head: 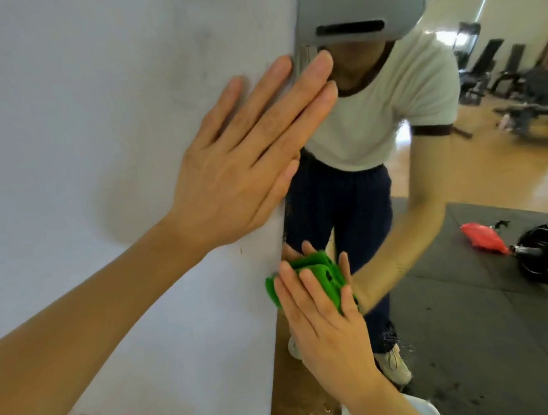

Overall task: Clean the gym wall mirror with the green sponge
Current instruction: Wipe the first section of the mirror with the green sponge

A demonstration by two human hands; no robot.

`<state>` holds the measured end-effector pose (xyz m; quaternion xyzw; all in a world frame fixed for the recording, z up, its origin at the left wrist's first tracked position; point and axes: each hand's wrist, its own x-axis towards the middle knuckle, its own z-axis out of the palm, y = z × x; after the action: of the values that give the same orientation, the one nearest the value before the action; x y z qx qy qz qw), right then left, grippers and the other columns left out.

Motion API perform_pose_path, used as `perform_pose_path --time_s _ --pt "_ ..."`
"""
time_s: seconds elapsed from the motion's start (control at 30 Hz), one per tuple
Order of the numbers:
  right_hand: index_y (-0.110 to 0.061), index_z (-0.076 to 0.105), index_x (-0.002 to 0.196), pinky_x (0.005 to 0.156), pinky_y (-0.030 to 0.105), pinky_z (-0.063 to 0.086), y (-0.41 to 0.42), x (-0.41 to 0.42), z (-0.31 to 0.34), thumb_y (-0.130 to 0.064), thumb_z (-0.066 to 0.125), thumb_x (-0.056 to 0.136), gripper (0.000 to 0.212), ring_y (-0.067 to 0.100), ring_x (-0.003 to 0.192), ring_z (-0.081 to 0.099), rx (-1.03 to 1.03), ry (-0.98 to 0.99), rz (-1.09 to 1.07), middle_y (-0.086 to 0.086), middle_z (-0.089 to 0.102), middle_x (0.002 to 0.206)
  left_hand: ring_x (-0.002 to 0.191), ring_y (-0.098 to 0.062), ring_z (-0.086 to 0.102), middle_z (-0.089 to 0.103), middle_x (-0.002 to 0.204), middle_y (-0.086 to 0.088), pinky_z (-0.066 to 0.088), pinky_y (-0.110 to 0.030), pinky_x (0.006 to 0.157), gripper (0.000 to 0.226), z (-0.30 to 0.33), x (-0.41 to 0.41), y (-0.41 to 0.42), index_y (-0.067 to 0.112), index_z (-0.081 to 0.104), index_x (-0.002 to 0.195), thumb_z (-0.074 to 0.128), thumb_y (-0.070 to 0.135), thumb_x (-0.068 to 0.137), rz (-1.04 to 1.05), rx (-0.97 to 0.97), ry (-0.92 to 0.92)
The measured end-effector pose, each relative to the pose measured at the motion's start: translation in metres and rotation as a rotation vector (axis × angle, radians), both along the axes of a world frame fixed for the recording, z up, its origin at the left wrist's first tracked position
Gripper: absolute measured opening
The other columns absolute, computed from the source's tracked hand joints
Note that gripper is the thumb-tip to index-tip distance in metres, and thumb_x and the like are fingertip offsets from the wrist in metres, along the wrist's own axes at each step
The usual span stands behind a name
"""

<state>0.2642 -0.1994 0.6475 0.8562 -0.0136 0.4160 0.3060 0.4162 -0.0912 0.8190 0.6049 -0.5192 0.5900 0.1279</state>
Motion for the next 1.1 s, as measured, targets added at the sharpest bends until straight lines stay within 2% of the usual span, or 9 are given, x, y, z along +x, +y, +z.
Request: perform_pose_path --time_s 0.2,0.3,0.4,0.47,0.6,0.8,0.87,0.97,1.1 --pt "-0.012 0.004 0.162 0.123 0.044 -0.015 -0.035 -0.011 0.067 -0.022 0.045 0.101 0.074 0.02 0.155 -0.009 0.094 -0.272 0.053 0.002 -0.009 0.169 0.152 -0.012 -0.005 0.0 0.16 0.002 0.004 -0.038 0.126 0.053 0.001 0.0 0.003 0.011 0.008 0.157 0.017 0.028 0.108 -0.043 0.016 0.005" --pt "-0.013 0.007 0.161 0.123 0.045 -0.015 -0.06 -0.046 0.05 -0.025 0.032 0.109 0.059 0.021 0.156 -0.005 0.246 -0.349 0.004 0.0 -0.003 0.17 0.153 -0.012 -0.007 -0.008 0.163 0.006 0.002 -0.037 0.126 0.058 -0.001 0.001 0.002 0.015 0.004 0.16 0.022 0.025 0.106 -0.035 0.015 -0.014" --pt "-0.011 0.018 0.158 0.119 0.061 0.006 -0.03 -0.026 0.057 -0.026 0.047 0.099 0.067 0.025 0.153 0.01 0.432 -0.356 -0.043 0.005 0.008 0.168 0.154 -0.013 -0.007 -0.008 0.164 0.006 0.002 -0.037 0.126 0.059 -0.001 -0.001 0.001 0.014 0.005 0.16 0.023 0.025 0.105 -0.038 -0.016 -0.014" --pt "-0.008 0.027 0.151 0.112 0.06 0.02 -0.004 0.0 0.058 -0.022 0.062 0.079 0.082 0.028 0.144 0.022 0.285 -0.209 -0.014 0.012 0.018 0.16 0.154 -0.014 -0.008 -0.007 0.165 0.005 0.0 -0.039 0.126 0.061 -0.006 -0.006 0.001 0.013 0.005 0.161 0.026 0.022 0.105 -0.053 -0.015 0.019" --pt "-0.009 0.002 0.161 0.124 0.042 -0.01 -0.023 -0.004 0.04 -0.023 0.035 0.101 0.07 0.021 0.156 -0.009 -0.031 -0.113 0.048 0.006 -0.01 0.169 0.156 -0.016 -0.004 -0.01 0.168 0.004 0.0 -0.041 0.127 0.062 -0.033 -0.016 -0.001 0.012 0.003 0.162 0.028 0.016 0.105 -0.082 0.03 0.068" --pt "-0.013 0.01 0.161 0.124 0.049 -0.007 -0.077 -0.075 0.029 -0.028 0.027 0.109 0.057 0.021 0.156 -0.001 0.316 -0.319 -0.09 0.0 -0.001 0.17 0.156 -0.017 -0.002 -0.009 0.169 0.002 0.002 -0.039 0.127 0.065 -0.041 -0.013 -0.006 0.01 0.004 0.162 0.03 0.018 0.103 -0.09 0.017 0.081" --pt "-0.008 0.02 0.157 0.12 0.059 0.0 -0.054 -0.056 0.04 -0.029 0.04 0.102 0.062 0.024 0.153 0.006 0.418 -0.354 -0.105 0.004 0.003 0.168 0.156 -0.017 -0.001 -0.008 0.17 0.001 0.002 -0.039 0.127 0.064 -0.042 -0.012 -0.008 0.01 0.006 0.162 0.029 0.021 0.103 -0.077 0.005 0.071" --pt "-0.01 0.018 0.157 0.118 0.059 0.017 -0.018 -0.017 0.047 -0.027 0.061 0.084 0.086 0.024 0.152 0.011 0.269 -0.191 -0.026 0.005 0.007 0.167 0.157 -0.017 0.001 -0.006 0.17 0.001 0.004 -0.038 0.127 0.059 -0.043 -0.012 -0.009 0.009 0.008 0.162 0.024 0.023 0.106 -0.068 -0.008 0.054" --pt "-0.017 0.006 0.161 0.125 0.042 -0.006 -0.045 -0.03 0.047 -0.024 0.046 0.096 0.076 0.017 0.155 -0.007 0.103 -0.155 0.035 -0.001 -0.003 0.169 0.156 -0.016 -0.001 -0.007 0.17 0.002 0.002 -0.037 0.127 0.058 -0.042 -0.014 -0.007 0.01 0.006 0.162 0.023 0.024 0.107 -0.08 0.005 0.065"
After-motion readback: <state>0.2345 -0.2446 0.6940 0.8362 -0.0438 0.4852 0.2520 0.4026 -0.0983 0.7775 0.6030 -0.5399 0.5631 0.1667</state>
